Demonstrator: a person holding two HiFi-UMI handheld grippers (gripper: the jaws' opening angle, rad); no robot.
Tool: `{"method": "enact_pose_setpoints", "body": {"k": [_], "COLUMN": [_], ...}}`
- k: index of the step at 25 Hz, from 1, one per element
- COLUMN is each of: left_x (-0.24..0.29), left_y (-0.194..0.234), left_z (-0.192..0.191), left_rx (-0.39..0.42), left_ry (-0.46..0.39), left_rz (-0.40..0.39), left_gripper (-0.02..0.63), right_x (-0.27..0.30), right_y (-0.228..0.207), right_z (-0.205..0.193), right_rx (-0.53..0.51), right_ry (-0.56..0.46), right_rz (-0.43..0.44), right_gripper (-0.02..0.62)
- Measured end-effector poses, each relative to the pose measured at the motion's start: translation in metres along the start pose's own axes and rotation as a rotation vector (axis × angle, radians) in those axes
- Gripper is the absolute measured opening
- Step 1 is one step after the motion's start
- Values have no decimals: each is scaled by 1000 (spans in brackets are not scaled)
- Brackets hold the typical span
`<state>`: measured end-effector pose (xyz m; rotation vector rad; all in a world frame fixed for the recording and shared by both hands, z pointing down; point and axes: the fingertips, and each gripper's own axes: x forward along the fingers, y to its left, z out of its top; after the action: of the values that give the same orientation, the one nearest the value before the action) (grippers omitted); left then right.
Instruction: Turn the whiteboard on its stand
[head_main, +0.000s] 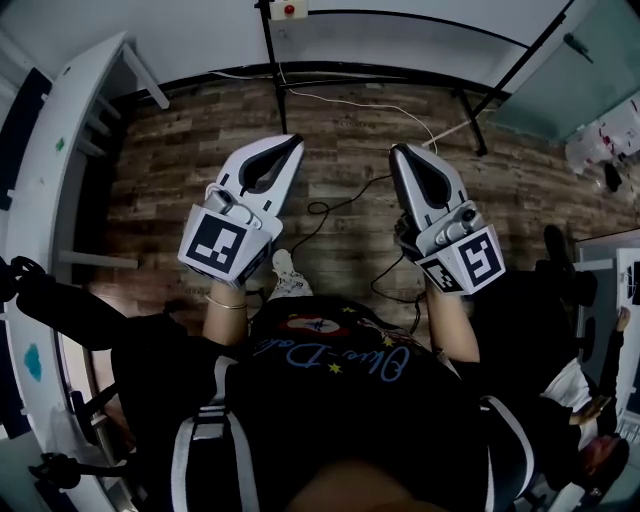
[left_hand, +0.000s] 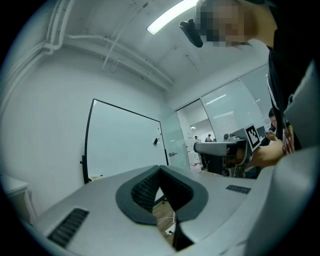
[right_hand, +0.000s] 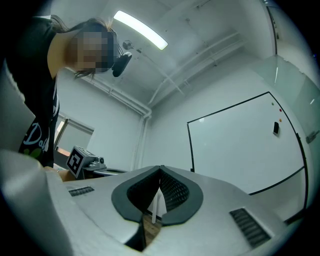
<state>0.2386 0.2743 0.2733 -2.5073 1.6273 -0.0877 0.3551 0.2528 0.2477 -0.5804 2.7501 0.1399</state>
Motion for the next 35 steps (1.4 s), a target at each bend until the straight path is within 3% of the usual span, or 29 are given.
{"method": "enact_pose_setpoints", "body": {"k": [35], "left_x": [31], "left_y": [191], "left_z": [-30], "left_rx": [-31], "left_ry": [-15], "left_rz": [-23], "left_gripper": [5], "right_x": [189], "right_y": [-30], "right_z": [-61], "right_rx": [-4], "right_ry": [20], "right_rz": [-36], "right_gripper": [23]}}
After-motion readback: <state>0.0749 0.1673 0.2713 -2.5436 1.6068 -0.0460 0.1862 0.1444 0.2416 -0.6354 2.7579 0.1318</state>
